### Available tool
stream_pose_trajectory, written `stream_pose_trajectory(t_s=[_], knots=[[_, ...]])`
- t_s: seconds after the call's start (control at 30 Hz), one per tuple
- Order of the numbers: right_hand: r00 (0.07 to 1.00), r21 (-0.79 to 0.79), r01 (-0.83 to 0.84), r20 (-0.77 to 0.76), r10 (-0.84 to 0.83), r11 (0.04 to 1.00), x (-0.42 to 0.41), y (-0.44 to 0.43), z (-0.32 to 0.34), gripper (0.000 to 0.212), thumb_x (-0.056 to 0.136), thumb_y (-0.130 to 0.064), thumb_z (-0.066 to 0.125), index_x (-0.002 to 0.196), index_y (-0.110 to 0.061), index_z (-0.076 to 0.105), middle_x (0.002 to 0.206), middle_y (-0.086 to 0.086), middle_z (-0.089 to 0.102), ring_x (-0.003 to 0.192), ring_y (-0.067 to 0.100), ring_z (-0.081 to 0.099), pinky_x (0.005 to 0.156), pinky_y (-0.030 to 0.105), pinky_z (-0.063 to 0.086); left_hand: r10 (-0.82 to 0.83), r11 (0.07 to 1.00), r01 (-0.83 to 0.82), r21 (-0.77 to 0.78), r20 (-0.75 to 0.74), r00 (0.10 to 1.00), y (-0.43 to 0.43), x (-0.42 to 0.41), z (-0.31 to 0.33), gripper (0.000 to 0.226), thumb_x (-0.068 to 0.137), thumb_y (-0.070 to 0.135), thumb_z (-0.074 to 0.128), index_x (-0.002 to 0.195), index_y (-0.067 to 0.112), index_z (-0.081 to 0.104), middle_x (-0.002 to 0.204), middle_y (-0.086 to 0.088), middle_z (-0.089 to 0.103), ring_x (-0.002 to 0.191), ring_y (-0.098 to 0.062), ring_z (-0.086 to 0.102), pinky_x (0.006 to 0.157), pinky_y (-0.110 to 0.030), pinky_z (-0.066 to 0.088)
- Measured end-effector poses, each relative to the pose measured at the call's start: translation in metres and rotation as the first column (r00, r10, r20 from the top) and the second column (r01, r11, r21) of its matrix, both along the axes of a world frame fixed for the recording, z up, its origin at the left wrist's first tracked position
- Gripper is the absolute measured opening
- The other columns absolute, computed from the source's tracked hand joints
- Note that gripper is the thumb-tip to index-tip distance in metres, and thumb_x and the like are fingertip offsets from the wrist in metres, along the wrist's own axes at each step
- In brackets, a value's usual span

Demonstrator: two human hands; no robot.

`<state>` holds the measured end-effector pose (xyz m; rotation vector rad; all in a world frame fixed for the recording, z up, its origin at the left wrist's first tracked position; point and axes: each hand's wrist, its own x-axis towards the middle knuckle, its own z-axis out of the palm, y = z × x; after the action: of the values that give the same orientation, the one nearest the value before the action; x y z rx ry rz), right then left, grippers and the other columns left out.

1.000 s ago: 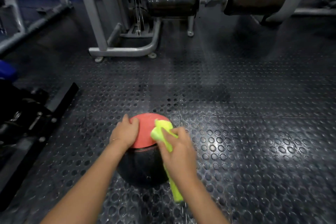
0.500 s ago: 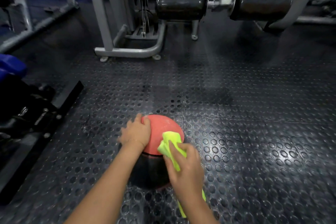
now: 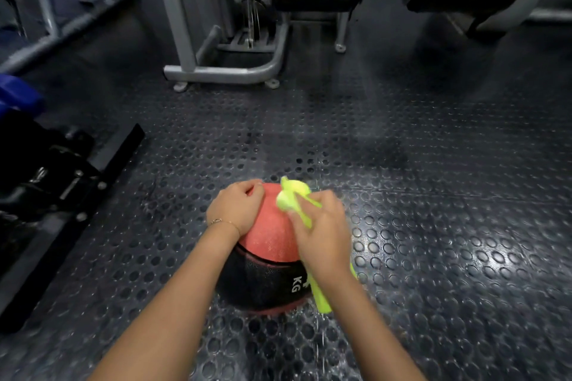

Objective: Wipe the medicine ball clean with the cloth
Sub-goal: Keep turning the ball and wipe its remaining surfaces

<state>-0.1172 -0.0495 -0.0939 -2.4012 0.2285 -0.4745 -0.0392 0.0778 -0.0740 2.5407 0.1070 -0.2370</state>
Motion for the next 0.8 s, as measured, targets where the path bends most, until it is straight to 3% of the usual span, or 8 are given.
stream_pose_trajectory(t_s=[0.07,0.13,0.23,0.3,0.4,0.5,0.67,0.8], knots=[[0.994,-0.025,-0.075,0.083,0.077,0.997,-0.010,0.002,0.000,0.040,0.088,-0.046,0.044,0.118,-0.026,0.061,0.107,0.001,0.053,0.099,0.018,0.049,0.080,0.033,0.044,-0.052,0.999,0.052,-0.004,-0.001,0.999,-0.002,0.001,-0.001,0.035,0.095,0.040,0.037,0.124,0.040,0.058,0.132,0.003,0.058,0.122,-0.024,0.052,0.097,-0.034,0.042],[0.997,0.066,-0.056,-0.040,0.059,0.996,0.008,-0.016,-0.008,0.033,0.089,-0.041,0.050,0.114,-0.024,0.063,0.105,0.001,0.052,0.098,0.018,0.049,0.079,0.032,0.042,-0.089,0.996,0.089,-0.008,0.009,0.996,-0.003,0.000,-0.002,0.035,0.096,0.039,0.036,0.124,0.040,0.057,0.134,0.006,0.056,0.123,-0.023,0.051,0.099,-0.034,0.040],[0.959,0.189,0.102,-0.281,-0.046,0.977,0.043,-0.045,-0.020,0.016,0.088,-0.037,0.053,0.076,-0.028,0.059,0.092,0.005,0.051,0.085,0.023,0.052,0.067,0.029,0.035,-0.061,0.998,0.061,-0.013,0.017,0.998,-0.005,-0.001,-0.004,0.036,0.095,0.038,0.037,0.124,0.039,0.058,0.133,0.006,0.057,0.123,-0.023,0.051,0.098,-0.034,0.041],[0.944,0.166,0.187,-0.303,-0.131,0.968,0.039,-0.042,-0.019,0.018,0.087,-0.039,0.055,0.088,-0.021,0.058,0.094,0.005,0.052,0.089,0.023,0.052,0.069,0.030,0.036,-0.024,1.000,0.024,-0.002,0.004,1.000,-0.005,0.000,-0.004,0.036,0.093,0.039,0.037,0.122,0.041,0.059,0.131,0.004,0.059,0.120,-0.024,0.053,0.095,-0.034,0.043],[0.994,0.031,0.095,-0.056,-0.093,0.995,-0.007,-0.004,-0.007,0.038,0.090,-0.044,0.050,0.121,-0.024,0.057,0.105,-0.004,0.049,0.097,0.015,0.048,0.076,0.029,0.043,-0.014,1.000,0.015,0.016,-0.019,1.000,-0.007,0.006,0.000,0.035,0.093,0.041,0.038,0.120,0.040,0.061,0.127,0.001,0.062,0.117,-0.026,0.055,0.092,-0.033,0.044],[0.995,-0.032,0.003,0.095,0.000,0.999,-0.052,0.028,-0.005,0.034,0.085,-0.039,0.049,0.116,-0.032,0.060,0.099,-0.001,0.053,0.089,0.018,0.055,0.065,0.028,0.050,-0.037,0.999,0.037,0.017,-0.013,0.999,-0.011,0.007,0.001,0.035,0.096,0.040,0.039,0.116,0.030,0.065,0.124,-0.008,0.062,0.116,-0.031,0.055,0.093,-0.033,0.043],[0.978,0.176,0.147,-0.173,-0.116,0.973,0.000,-0.018,0.002,0.031,0.089,-0.034,0.056,0.117,-0.021,0.062,0.103,-0.001,0.048,0.100,0.020,0.053,0.079,0.029,0.040,-0.091,0.985,0.068,0.157,0.145,0.985,-0.015,-0.016,-0.009,0.042,0.098,0.039,0.033,0.136,0.031,0.047,0.150,-0.003,0.035,0.141,-0.027,0.024,0.116,-0.042,0.020],[0.978,0.127,0.189,-0.117,-0.175,0.974,0.014,-0.022,0.000,0.030,0.089,-0.038,0.053,0.112,-0.022,0.064,0.099,-0.002,0.049,0.099,0.021,0.052,0.078,0.031,0.041,-0.066,0.989,0.047,0.144,0.135,0.989,-0.031,-0.017,-0.008,0.043,0.097,0.040,0.029,0.139,0.034,0.041,0.150,0.005,0.035,0.140,-0.021,0.027,0.115,-0.042,0.019]])
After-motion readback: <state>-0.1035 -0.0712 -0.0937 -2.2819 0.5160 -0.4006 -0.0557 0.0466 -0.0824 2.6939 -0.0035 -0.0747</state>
